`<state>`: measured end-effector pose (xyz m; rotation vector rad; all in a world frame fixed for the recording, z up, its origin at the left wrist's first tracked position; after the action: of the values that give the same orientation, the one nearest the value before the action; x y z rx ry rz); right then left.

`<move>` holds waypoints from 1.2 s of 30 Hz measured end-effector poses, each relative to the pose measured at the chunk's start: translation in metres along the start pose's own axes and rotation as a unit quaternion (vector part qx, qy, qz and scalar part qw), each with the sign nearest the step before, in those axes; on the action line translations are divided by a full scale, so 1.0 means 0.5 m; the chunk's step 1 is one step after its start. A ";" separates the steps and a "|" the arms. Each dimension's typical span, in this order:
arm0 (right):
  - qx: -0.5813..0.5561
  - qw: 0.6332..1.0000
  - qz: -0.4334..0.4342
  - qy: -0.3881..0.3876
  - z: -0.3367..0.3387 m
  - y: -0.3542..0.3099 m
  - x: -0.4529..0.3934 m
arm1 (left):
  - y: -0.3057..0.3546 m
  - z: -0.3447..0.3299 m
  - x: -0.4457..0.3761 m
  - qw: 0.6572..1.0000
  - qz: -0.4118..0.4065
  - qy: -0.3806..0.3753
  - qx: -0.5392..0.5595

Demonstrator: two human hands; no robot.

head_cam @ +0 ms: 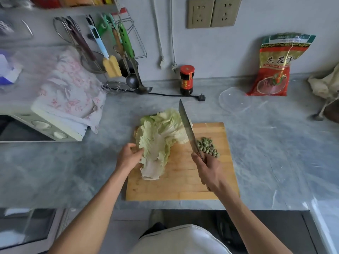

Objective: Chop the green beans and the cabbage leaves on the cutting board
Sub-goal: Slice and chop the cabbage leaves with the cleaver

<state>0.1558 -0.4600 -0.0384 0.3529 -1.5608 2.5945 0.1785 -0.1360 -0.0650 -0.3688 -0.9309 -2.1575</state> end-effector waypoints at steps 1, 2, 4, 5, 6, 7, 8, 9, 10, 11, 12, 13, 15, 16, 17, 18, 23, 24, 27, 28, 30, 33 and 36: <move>-0.007 1.000 -0.014 0.009 -0.014 -0.004 0.005 | -0.002 -0.011 -0.012 0.999 0.015 -0.037 0.018; -0.015 0.999 -0.027 0.017 -0.028 -0.007 0.012 | 0.000 -0.024 -0.018 0.996 0.025 -0.073 0.036; -0.023 0.999 -0.038 0.026 -0.049 -0.016 0.026 | 0.010 -0.047 -0.022 0.992 0.023 -0.119 0.042; -0.016 0.999 -0.038 0.031 -0.060 -0.025 0.033 | 0.012 -0.054 -0.026 0.990 0.018 -0.135 0.038; -0.007 0.998 -0.041 0.037 -0.069 -0.030 0.039 | 0.010 -0.057 -0.030 0.987 0.016 -0.150 0.046; -0.003 0.998 -0.046 0.042 -0.076 -0.034 0.046 | 0.007 -0.061 -0.030 0.984 0.018 -0.165 0.063; -0.002 0.998 -0.053 0.046 -0.084 -0.036 0.053 | 0.001 -0.063 -0.033 0.981 0.018 -0.174 0.081; -0.003 0.997 -0.057 0.048 -0.091 -0.037 0.059 | -0.005 -0.063 -0.036 0.980 0.016 -0.175 0.093; -0.005 0.997 -0.057 0.050 -0.098 -0.041 0.065 | -0.012 -0.061 -0.035 0.979 0.016 -0.173 0.103; -0.006 0.997 -0.054 0.050 -0.104 -0.050 0.071 | -0.022 -0.058 -0.035 0.979 0.016 -0.166 0.115; -0.008 0.997 -0.053 0.048 -0.109 -0.056 0.075 | -0.029 -0.053 -0.033 0.981 0.016 -0.151 0.124; -0.010 0.998 -0.052 0.044 -0.114 -0.062 0.077 | -0.036 -0.047 -0.029 0.983 0.014 -0.132 0.127; -0.010 0.998 -0.053 0.027 -0.129 -0.071 0.076 | -0.061 -0.039 -0.012 0.983 0.020 -0.102 0.153; -0.009 0.999 -0.050 0.017 -0.135 -0.076 0.074 | -0.077 -0.041 0.002 0.977 0.031 -0.097 0.189; -0.008 0.999 -0.044 0.009 -0.138 -0.082 0.069 | -0.093 -0.052 0.016 0.965 0.048 -0.104 0.236; -0.008 0.999 -0.038 0.000 -0.140 -0.087 0.064 | -0.110 -0.068 0.033 0.950 0.067 -0.114 0.283; 0.013 0.998 -0.008 -0.056 -0.134 -0.100 0.048 | -0.120 -0.145 0.124 0.914 0.128 -0.218 0.318; 0.019 0.997 -0.001 -0.068 -0.127 -0.098 0.050 | -0.120 -0.147 0.129 0.920 0.133 -0.232 0.286; 0.029 0.995 0.010 -0.095 -0.110 -0.083 0.058 | -0.133 -0.101 0.102 0.971 0.095 -0.184 0.116; 0.031 0.994 0.013 -0.101 -0.103 -0.079 0.060 | -0.129 -0.067 0.088 0.986 0.072 -0.132 0.071; 0.036 0.993 0.015 -0.109 -0.095 -0.076 0.063 | -0.107 0.006 0.063 0.999 0.032 -0.023 0.016; 0.041 0.994 0.017 -0.103 -0.092 -0.078 0.060 | -0.038 0.065 0.023 0.998 -0.032 0.046 0.007; 0.042 0.995 0.016 -0.092 -0.093 -0.083 0.053 | 0.052 0.068 -0.029 0.992 -0.113 0.064 0.002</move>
<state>0.1315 -0.4006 -0.0172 0.5946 -1.5240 2.7269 0.2066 -0.1161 -0.0356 -0.1248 -0.9410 -2.3524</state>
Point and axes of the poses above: each hand's wrist, its own x-axis away from the middle knuckle, its own z-axis out of the back of the hand, y = z × x, the point moved 10 cm from there along -x, towards the middle knuckle, and after that the axes turned 8 degrees about z, right-handed, at the moved point
